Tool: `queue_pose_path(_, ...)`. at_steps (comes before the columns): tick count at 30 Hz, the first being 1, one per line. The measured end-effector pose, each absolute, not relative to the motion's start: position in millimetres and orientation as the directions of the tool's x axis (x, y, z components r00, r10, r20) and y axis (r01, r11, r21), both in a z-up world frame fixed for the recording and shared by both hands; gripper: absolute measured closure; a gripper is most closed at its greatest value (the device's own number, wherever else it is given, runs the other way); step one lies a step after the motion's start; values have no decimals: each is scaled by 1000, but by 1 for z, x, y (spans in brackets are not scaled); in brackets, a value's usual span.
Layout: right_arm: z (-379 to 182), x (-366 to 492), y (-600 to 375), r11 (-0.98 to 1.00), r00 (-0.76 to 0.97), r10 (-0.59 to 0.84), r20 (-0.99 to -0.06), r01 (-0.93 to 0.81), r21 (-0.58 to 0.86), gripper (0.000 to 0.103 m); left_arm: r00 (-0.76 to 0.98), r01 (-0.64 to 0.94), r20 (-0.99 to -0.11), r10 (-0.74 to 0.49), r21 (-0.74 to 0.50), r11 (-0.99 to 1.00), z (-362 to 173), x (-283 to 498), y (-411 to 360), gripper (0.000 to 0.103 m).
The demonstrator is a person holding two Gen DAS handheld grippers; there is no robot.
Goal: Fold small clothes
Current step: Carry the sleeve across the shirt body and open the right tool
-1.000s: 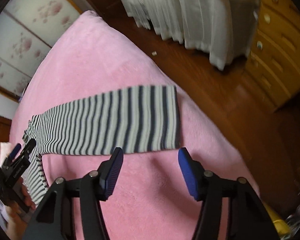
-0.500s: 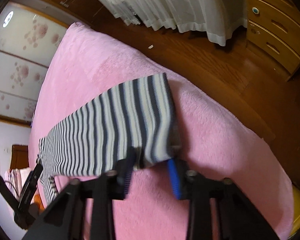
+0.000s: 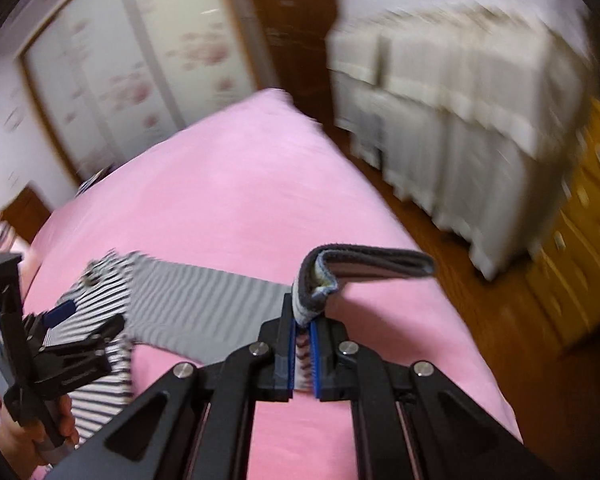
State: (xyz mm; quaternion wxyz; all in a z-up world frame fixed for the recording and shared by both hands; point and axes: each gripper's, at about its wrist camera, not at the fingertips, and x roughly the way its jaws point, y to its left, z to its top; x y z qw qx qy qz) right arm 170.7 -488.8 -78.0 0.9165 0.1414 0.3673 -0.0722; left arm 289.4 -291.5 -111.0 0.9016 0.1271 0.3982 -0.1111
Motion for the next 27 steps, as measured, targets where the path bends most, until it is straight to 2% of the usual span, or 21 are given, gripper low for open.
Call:
queue_pose_path(8,-61,255,-319,987,708,136,-693,-38,154,97,675,155,-738,-2,139,978,-87,306,-139,4)
queue_pose_path(14,-115,306,-180,965,587,258,-767,-198,172,97,632,31,-767,115,173,985,-121,309,-21,4)
queue_pose_path(22,-199,324,-59,931,443,321,-837,-309,194,97,536,-70,-842,64,31,997,-177,309,77,4)
queue_pose_path(25,-222,321,-33,927,401,296,-867,-341,159,91,533,-69,-846,1,-43,997,-187,310,92,4)
queue_pose_path(27,-229,318,-30,921,386,303,-871,-353,164,80,537,-54,-843,-31,-71,996,-189,310,92,4)
